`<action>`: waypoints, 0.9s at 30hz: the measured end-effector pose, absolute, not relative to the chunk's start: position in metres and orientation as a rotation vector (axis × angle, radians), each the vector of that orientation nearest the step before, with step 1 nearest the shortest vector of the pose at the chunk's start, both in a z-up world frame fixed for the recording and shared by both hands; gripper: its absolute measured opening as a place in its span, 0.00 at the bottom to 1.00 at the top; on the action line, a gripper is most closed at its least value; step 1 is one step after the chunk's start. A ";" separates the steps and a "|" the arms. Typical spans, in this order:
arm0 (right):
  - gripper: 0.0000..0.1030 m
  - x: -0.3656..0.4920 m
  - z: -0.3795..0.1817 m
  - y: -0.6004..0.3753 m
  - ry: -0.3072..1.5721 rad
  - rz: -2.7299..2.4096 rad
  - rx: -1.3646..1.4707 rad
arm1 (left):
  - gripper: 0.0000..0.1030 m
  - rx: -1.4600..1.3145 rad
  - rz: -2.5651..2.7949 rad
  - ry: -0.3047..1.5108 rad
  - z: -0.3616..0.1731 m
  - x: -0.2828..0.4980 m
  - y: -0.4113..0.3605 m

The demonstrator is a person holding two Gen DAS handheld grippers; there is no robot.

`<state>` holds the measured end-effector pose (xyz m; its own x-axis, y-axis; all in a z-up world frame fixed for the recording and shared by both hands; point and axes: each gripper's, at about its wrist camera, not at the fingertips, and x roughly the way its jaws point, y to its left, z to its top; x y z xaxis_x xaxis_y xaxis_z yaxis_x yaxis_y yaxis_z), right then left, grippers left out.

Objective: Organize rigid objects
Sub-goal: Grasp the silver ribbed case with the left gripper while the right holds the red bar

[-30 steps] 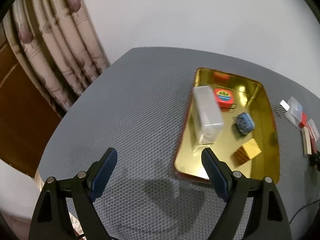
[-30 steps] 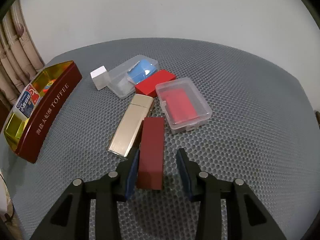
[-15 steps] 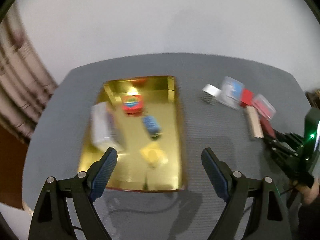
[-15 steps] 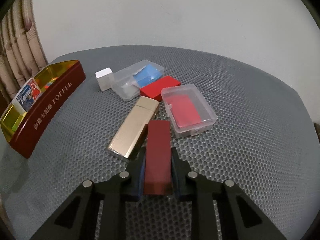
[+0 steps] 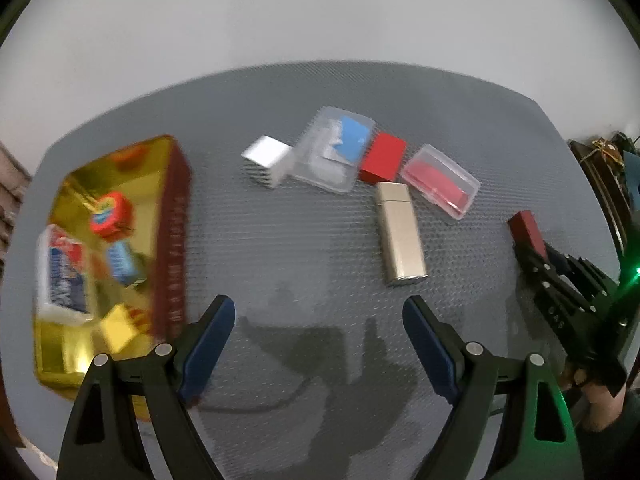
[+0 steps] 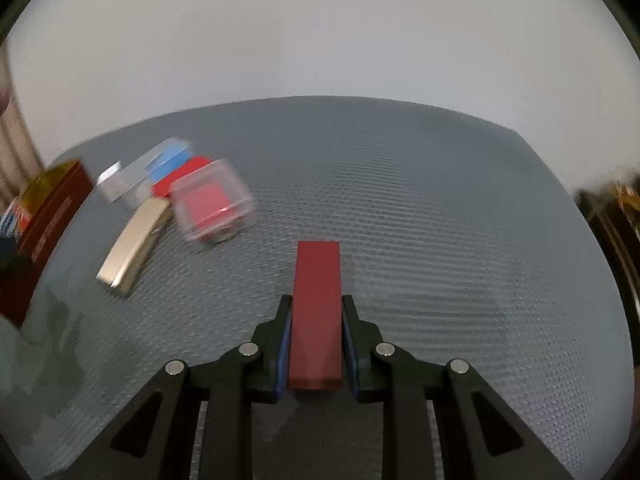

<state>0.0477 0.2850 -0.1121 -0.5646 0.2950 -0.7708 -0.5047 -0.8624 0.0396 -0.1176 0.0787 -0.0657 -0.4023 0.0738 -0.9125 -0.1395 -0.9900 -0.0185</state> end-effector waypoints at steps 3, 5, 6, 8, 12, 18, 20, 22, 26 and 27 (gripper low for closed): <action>0.22 0.050 -0.113 0.289 0.369 2.403 -1.112 | 0.81 -1.640 2.510 0.109 -0.072 -0.129 0.096; 0.22 0.047 -0.113 0.285 0.341 2.395 -1.119 | 0.81 -1.635 2.504 0.129 -0.075 -0.138 0.106; 0.22 0.046 -0.114 0.283 0.333 2.392 -1.121 | 0.81 -1.638 2.498 0.128 -0.076 -0.142 0.110; 0.22 0.046 -0.114 0.283 0.335 2.392 -1.121 | 0.81 -1.654 2.483 0.101 -0.080 -0.150 0.116; 0.22 0.046 -0.114 0.281 0.346 2.396 -1.120 | 0.81 -1.707 2.451 0.057 -0.092 -0.163 0.125; 0.22 0.045 -0.114 0.277 0.349 2.397 -1.119 | 0.80 -1.747 2.472 0.110 -0.107 -0.170 0.132; 0.22 0.050 -0.114 0.277 0.350 2.397 -1.120 | 0.75 -1.762 2.473 0.113 -0.111 -0.171 0.133; 0.23 0.049 -0.114 0.276 0.351 2.398 -1.120 | 0.58 -1.788 2.452 0.108 -0.117 -0.172 0.133; 0.23 0.054 -0.113 0.277 0.349 2.399 -1.121 | 0.46 -1.768 2.460 0.102 -0.116 -0.169 0.134; 0.23 0.054 -0.114 0.276 0.346 2.398 -1.122 | 0.35 -1.756 2.459 0.107 -0.115 -0.168 0.136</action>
